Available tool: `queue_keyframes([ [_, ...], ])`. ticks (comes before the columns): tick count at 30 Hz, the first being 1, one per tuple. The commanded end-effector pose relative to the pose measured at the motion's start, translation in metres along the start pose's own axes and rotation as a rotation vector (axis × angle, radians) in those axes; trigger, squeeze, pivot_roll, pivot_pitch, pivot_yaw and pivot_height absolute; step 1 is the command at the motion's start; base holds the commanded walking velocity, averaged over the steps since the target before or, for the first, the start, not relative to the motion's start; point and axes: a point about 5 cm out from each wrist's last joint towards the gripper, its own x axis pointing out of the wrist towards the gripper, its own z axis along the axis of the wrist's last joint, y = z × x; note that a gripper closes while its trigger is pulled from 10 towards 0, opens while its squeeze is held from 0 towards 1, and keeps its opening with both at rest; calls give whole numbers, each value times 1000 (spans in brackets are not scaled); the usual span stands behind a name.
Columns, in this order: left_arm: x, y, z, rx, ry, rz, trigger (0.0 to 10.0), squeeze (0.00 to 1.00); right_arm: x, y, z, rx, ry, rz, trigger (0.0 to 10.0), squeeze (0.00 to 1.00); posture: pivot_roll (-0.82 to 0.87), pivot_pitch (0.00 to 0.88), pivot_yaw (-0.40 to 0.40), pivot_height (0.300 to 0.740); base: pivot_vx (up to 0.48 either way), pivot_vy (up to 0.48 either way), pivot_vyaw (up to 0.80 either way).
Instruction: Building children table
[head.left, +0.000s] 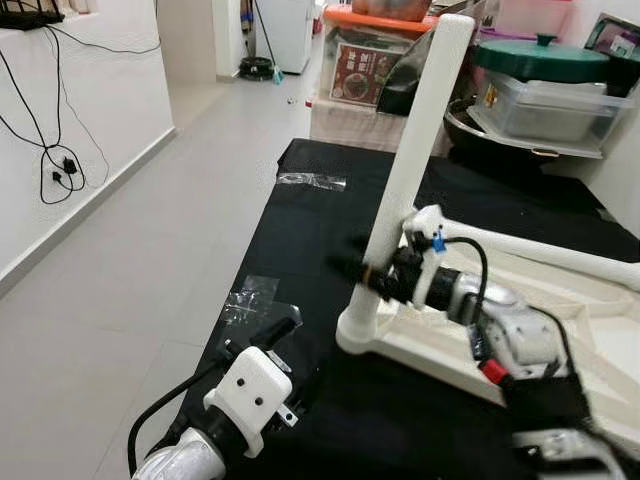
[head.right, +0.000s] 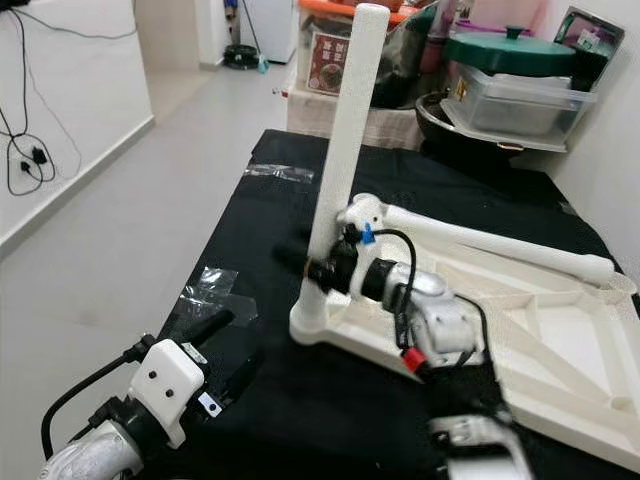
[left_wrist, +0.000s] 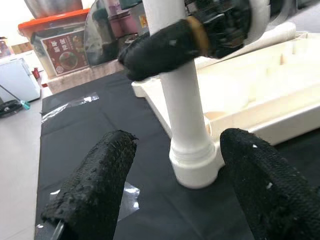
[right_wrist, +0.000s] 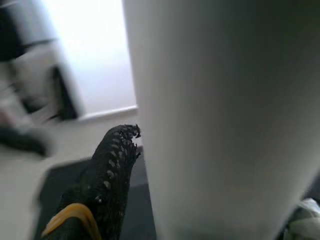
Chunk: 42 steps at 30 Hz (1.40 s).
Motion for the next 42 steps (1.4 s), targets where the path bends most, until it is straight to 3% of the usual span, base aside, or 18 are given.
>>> queue_keyframes([
  [1,-1,-3,1,-2,5,-10,10000,0,10,8,-8,23,32,106,10000,0,132,0,-147,740,0,0,0],
  [2,-1,-5,2,-7,7,-15,10000,0,12,6,-10,22,46,120,7961,0,132,7,-144,740,0,0,0],
  [3,-2,-7,2,-13,10,-18,10000,0,13,4,-10,24,52,142,0,0,137,5,-147,740,0,0,0],
  [8,-2,-8,1,-15,17,-21,10000,0,23,-8,-7,-24,30,23,0,0,137,9,-145,740,0,0,0],
  [14,-3,-7,-2,-14,28,-13,10000,0,24,-13,-4,9,-63,-114,0,0,134,9,-147,740,0,0,0],
  [16,-3,-6,-3,-8,34,-8,10000,0,22,-23,-4,52,-131,-379,0,0,132,9,-146,740,0,0,0],
  [17,-3,-6,-3,-8,34,-8,10000,0,22,-23,-4,52,-131,-379,0,0,132,9,-146,740,0,0,0],
  [20,-4,-4,-4,-5,41,4,10000,0,11,-35,-12,104,-133,-817,0,0,127,11,-146,740,0,0,0],
  [21,-4,-4,-4,-2,41,4,10000,0,-2,-37,-21,125,-90,-1059,0,0,128,12,-149,740,0,0,0],
  [23,-4,-4,-4,-2,41,4,10000,0,-2,-37,-21,125,-90,-1059,0,0,128,12,-149,740,0,0,0],
  [25,-3,-3,-4,-2,41,8,10000,0,-24,-30,-34,150,-28,-1420,0,0,129,15,-149,740,0,0,0],
  [26,-3,-3,-4,-2,41,8,10000,0,-24,-30,-34,150,-28,-1420,0,0,129,15,-149,740,0,0,0],
  [27,-3,-3,-3,8,40,6,10000,0,-28,-22,-36,178,-25,-1529,0,0,132,11,-149,740,0,0,0],
  [35,-3,-2,-4,22,41,3,10000,0,-3,0,-39,292,1,-1583,0,0,133,13,-148,740,0,0,0],
  [36,-3,-2,-4,23,42,3,10000,0,11,1,-32,286,-99,-1475,10000,0,133,11,-149,740,0,0,0],
  [39,-3,-2,-4,23,42,4,10000,0,16,1,-28,270,-146,-1425,10000,0,133,10,-149,740,0,0,0],
  [40,-3,-2,-4,23,42,5,10000,0,17,1,-22,218,-188,-1390,10000,1000,127,12,-142,740,0,0,0],
  [42,-3,-2,-4,23,42,5,10000,0,17,1,-22,218,-188,-1390,10000,1000,127,12,-142,740,0,0,0],
])
